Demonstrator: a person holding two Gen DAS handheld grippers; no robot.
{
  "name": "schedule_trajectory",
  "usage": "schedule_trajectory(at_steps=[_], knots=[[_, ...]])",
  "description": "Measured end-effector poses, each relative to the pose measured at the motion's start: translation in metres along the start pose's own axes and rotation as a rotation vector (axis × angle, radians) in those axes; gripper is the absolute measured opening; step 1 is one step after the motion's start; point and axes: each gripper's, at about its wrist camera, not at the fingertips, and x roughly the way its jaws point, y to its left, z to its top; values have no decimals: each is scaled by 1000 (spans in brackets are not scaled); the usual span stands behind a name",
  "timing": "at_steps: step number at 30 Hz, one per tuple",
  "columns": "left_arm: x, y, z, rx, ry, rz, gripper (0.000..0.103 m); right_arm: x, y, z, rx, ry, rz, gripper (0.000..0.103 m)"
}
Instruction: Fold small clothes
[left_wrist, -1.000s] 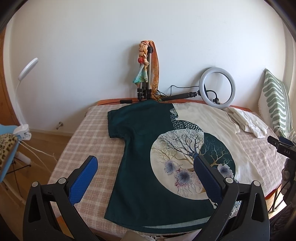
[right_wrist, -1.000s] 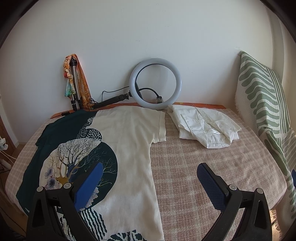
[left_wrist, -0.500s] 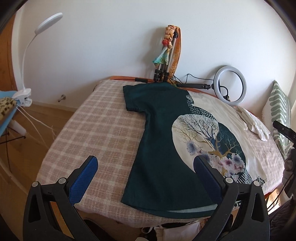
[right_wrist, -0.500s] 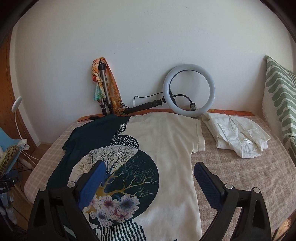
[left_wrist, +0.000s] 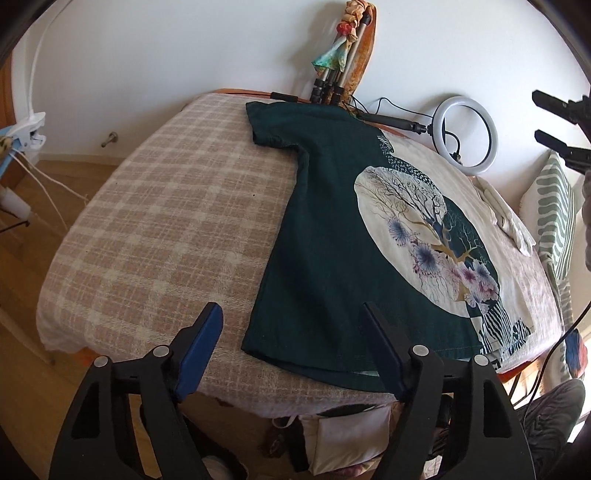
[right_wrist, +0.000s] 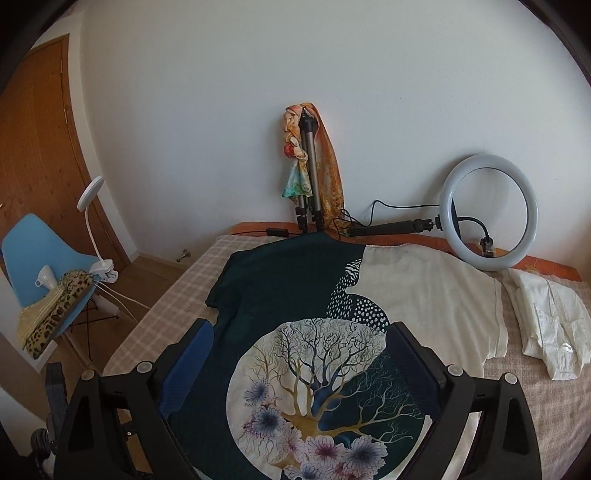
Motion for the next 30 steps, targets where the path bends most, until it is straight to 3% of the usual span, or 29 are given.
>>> schedule_trajectory(at_steps=[3, 10, 20, 25, 28, 30], knots=[[9, 8, -2, -37, 32, -21, 68, 24, 18, 28, -1, 38, 78, 93], [19, 23, -7, -76, 60, -11, 65, 92, 66, 72, -28, 117, 159, 87], [29, 20, -6, -60, 62, -11, 61, 220, 116, 92, -76, 276, 173, 81], [30, 23, -2, -83, 56, -44, 61, 290, 125, 97, -71, 341, 157, 71], [32, 25, -1, -105, 58, -94, 46, 328, 131, 99, -65, 373, 163, 66], [33, 25, 0, -109, 60, -106, 42, 352, 135, 98, -60, 392, 166, 64]])
